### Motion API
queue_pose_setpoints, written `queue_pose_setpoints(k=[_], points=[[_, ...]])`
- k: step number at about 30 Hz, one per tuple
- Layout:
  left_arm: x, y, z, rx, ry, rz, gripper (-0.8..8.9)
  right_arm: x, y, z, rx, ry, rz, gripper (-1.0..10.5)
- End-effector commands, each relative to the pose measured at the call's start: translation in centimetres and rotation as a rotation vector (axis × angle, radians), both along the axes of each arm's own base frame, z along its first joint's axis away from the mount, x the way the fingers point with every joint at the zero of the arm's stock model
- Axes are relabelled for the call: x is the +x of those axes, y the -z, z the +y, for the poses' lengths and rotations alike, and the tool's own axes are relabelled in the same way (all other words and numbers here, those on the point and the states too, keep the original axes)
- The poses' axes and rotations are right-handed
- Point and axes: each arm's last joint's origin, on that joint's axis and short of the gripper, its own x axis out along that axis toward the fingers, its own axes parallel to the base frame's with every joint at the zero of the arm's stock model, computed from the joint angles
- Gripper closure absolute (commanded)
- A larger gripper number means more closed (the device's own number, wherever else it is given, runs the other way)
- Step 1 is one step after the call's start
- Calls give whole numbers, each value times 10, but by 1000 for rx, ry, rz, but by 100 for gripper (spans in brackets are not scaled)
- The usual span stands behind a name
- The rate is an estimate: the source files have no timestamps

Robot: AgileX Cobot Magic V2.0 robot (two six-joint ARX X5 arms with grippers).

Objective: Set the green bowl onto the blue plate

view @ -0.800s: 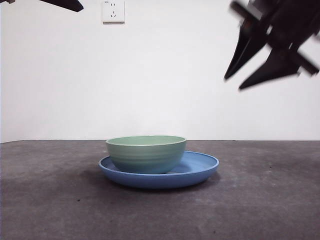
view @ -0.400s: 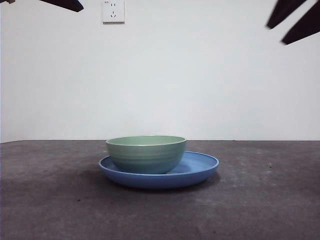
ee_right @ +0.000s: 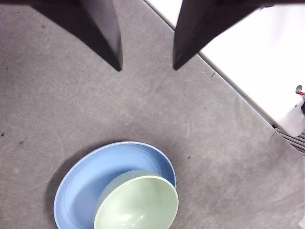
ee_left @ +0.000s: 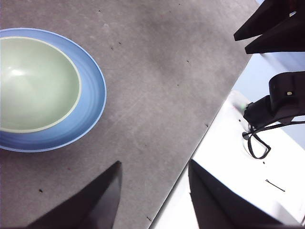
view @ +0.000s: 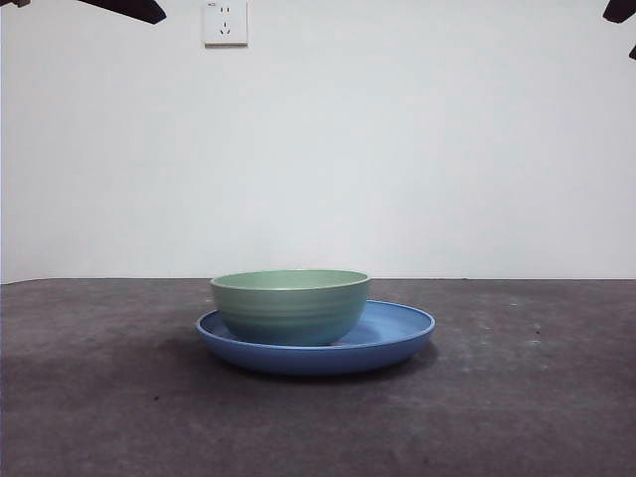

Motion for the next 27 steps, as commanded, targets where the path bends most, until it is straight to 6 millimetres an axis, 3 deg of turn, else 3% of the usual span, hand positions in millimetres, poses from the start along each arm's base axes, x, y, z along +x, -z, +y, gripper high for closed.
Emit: queue_pose_setpoints(k=[1,6,10,27], points=[[1,-3,-2,-7,11,-13,588,1,-3,1,-1,-17,-17,774],[1,-3,-2,-7,11,-13,608,2,-2,1,-2,-17,-16,776],[1,-3,-2,-7,11,-13,814,1,-2,1,-4,-16,-17,938],[1,-3,-2,-7,11,-14,804,2,-3,2,2,-12,-23,940]])
